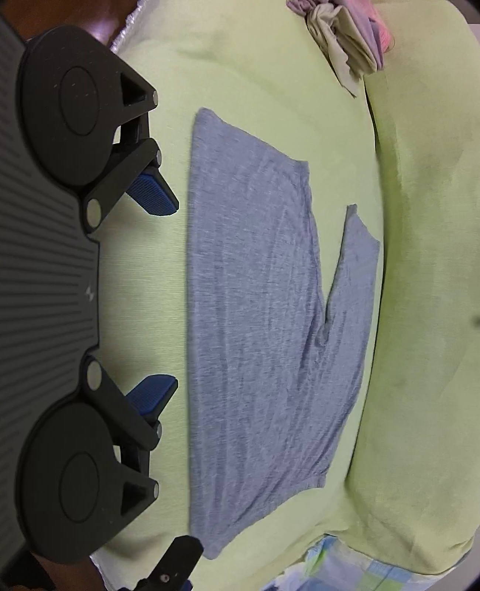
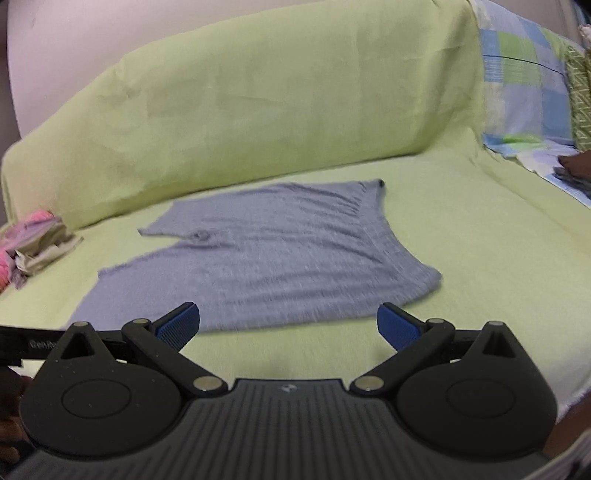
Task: Fold clothes
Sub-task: 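Move both grippers over the grey pants toward the waistband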
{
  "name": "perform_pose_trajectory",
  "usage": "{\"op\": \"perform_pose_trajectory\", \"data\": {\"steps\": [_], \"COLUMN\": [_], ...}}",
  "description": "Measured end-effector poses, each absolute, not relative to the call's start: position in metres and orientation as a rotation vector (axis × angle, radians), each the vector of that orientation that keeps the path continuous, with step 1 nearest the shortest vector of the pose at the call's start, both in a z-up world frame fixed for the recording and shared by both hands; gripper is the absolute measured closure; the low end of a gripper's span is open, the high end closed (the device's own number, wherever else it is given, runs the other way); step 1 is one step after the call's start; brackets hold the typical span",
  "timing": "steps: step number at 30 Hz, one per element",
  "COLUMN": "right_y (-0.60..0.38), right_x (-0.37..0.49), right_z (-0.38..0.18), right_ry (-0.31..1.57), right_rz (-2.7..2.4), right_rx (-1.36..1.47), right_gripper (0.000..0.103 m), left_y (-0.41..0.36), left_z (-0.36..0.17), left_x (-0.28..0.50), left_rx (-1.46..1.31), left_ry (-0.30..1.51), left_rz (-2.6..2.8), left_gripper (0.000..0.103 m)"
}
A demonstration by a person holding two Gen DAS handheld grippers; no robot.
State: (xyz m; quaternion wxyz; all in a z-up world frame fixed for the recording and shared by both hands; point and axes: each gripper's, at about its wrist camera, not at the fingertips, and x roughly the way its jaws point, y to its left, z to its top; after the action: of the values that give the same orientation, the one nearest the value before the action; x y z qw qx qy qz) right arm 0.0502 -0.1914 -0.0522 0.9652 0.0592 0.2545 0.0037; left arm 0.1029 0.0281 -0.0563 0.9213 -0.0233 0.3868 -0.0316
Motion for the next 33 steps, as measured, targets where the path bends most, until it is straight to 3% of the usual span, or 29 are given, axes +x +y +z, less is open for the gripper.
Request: {"op": "perform_pose_trajectory", "data": {"steps": [4, 10, 20, 22, 28, 33], "right_y": [-0.195, -0.197, -0.204, -0.206, -0.214, -0.231], "right_x": [0.072, 0.101, 0.161, 0.167, 0.196, 0.217], "right_z": [-0.065, -0.061, -0.019, -0.001, 0.047, 0.076], "right_ry": [0.527, 0.46, 0.772, 0.822, 1.005, 1.048], "right_rz": [0.063, 0.118, 0.072, 0.069, 0.118, 0.183], "right_rx": [0.187, 0.235, 0.245, 0.231, 0.194, 0.167], "right_gripper": [0.002, 0.003, 0.008, 0.015, 0.019, 0.019], "left_y": [0.031, 0.033, 0.023, 0.018, -0.005, -0.015], "left_z": [-0.07, -0.072, -0.027, -0.013, 0.03, 0.052], "left_x": [0.116, 0.149, 0.197, 0.207, 0.233, 0.258], "left_rx": [0.005, -0.052, -0.013, -0.005, 0.022, 0.058], "left_ry": [0.783, 0.903, 1.147, 1.224, 1.342, 1.318], "left_rz": [-0.063, -0.182, -0.136, -0.127, -0.097, -0.107], "left_gripper": [0.008, 0.009, 0.009, 0.009, 0.009, 0.009]}}
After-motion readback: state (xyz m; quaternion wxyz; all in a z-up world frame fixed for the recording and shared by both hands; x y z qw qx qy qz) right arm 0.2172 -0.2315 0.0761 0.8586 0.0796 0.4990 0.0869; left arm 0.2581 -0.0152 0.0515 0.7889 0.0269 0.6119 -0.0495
